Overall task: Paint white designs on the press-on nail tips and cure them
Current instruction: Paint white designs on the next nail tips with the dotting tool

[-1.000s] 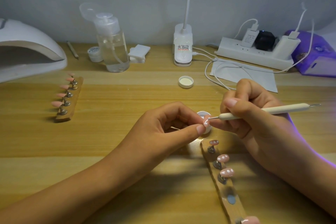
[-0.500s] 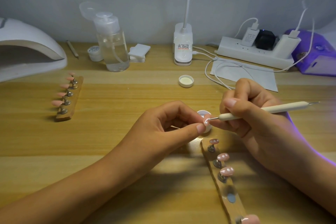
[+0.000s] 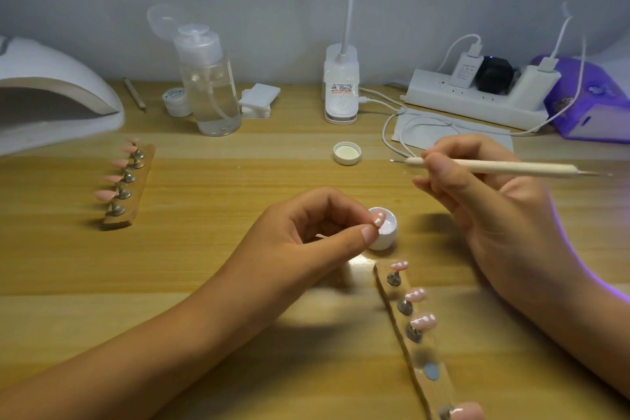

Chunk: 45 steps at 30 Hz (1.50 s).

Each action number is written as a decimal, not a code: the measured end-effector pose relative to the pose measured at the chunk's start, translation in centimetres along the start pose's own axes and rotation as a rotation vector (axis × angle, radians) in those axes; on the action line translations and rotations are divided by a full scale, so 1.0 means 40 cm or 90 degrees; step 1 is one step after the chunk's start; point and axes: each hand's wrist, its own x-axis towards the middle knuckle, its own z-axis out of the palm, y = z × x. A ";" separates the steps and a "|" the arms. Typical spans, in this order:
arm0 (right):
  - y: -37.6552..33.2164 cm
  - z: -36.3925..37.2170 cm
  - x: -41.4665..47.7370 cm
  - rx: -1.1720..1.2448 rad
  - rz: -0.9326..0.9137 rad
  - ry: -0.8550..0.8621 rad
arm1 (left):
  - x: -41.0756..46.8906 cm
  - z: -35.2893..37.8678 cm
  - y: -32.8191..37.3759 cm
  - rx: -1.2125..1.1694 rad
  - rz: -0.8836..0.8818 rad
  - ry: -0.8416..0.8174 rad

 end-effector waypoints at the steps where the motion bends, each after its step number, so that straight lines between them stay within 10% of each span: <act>1: 0.001 -0.001 0.001 -0.057 -0.013 0.002 | 0.000 -0.001 0.000 -0.008 0.005 0.006; 21: 0.022 0.012 -0.008 -0.359 -0.110 -0.160 | 0.006 -0.007 0.000 -0.039 0.009 0.042; 33: -0.003 0.011 -0.009 -0.027 -0.028 0.011 | 0.002 -0.001 0.004 -0.012 0.009 0.020; 45: -0.021 0.041 -0.017 0.197 0.108 -0.064 | 0.001 0.003 0.004 0.005 0.010 -0.025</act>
